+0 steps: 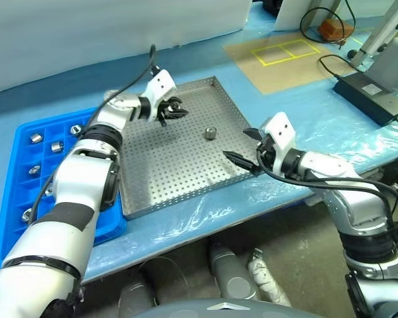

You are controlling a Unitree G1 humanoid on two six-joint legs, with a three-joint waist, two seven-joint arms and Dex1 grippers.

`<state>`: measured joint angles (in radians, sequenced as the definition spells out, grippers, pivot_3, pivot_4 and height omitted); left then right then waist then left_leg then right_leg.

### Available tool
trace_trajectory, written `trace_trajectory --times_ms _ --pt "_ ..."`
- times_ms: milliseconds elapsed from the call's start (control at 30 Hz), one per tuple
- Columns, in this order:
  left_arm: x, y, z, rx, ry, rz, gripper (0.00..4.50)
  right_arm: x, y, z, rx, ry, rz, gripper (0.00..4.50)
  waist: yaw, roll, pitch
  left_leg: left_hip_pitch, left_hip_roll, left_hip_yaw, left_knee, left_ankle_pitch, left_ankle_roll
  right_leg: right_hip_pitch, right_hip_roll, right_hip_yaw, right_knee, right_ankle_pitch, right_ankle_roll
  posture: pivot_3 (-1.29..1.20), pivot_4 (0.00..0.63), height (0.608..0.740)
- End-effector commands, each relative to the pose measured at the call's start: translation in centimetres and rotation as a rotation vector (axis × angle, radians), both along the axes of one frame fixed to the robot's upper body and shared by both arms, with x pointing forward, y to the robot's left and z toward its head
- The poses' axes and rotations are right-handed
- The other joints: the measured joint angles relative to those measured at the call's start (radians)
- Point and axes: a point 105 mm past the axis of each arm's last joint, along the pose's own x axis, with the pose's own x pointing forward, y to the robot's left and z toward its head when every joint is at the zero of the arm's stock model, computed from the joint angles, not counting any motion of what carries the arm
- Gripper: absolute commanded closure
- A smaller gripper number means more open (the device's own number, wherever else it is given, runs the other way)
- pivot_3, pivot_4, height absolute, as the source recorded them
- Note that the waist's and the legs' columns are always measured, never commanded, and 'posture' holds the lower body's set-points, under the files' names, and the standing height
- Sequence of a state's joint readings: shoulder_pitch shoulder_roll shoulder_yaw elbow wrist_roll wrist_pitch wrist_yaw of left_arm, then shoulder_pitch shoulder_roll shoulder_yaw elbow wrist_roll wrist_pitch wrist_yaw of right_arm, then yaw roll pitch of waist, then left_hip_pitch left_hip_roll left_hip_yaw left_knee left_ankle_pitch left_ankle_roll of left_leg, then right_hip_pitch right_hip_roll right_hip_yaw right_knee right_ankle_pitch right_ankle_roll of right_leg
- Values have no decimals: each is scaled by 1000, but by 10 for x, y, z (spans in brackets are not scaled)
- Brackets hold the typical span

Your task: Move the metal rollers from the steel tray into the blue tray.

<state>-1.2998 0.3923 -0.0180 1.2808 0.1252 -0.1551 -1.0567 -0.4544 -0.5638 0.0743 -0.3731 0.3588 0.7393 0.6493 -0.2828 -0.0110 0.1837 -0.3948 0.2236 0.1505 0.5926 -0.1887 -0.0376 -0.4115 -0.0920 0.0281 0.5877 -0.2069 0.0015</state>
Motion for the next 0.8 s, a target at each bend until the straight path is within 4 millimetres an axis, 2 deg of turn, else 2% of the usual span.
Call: trace_trajectory --times_ms 33,100,233,333,433,567,667,800 --pt "-5 20 31 -58 -73 -24 2765 4 18 7 11 -41 95 0 18 0 0 0 0 0 0 0 0 0 0 0 1 0 0 -462 150 740" --pt "-9 33 35 -81 -67 -22 2765 8 25 7 16 -42 134 0 48 0 1 0 0 0 0 1 -1 -1 0 0 1 0 0 -396 150 740" --pt "-20 75 36 -105 -46 36 2765 19 53 7 33 -42 251 0 99 1 1 0 0 1 0 1 -1 -3 0 1 4 0 0 -269 150 740" --pt "-30 99 32 -95 -56 97 2765 23 69 7 37 -45 325 0 157 1 2 -1 1 2 0 2 -3 -9 0 1 15 -1 -3 -172 150 740" --pt "-47 119 23 -95 -40 152 2765 26 84 4 35 -42 395 0 223 1 2 -2 5 1 -3 5 -8 -12 0 -1 19 -3 -5 -88 150 740" --pt "-70 126 3 -71 -7 187 2765 27 96 4 33 -47 462 0 310 1 2 -2 9 1 -10 11 -18 -14 3 -5 19 -3 -6 -9 150 740" --pt "-86 126 -10 -64 11 200 2765 29 103 6 36 -51 498 0 349 1 2 -2 14 2 -13 14 -26 -14 4 -11 21 -5 -8 21 150 740" --pt "-86 117 -20 -109 34 221 2765 29 108 6 31 -52 526 0 383 1 1 -2 17 1 -15 19 -36 -14 4 -17 25 -5 -8 30 150 740"
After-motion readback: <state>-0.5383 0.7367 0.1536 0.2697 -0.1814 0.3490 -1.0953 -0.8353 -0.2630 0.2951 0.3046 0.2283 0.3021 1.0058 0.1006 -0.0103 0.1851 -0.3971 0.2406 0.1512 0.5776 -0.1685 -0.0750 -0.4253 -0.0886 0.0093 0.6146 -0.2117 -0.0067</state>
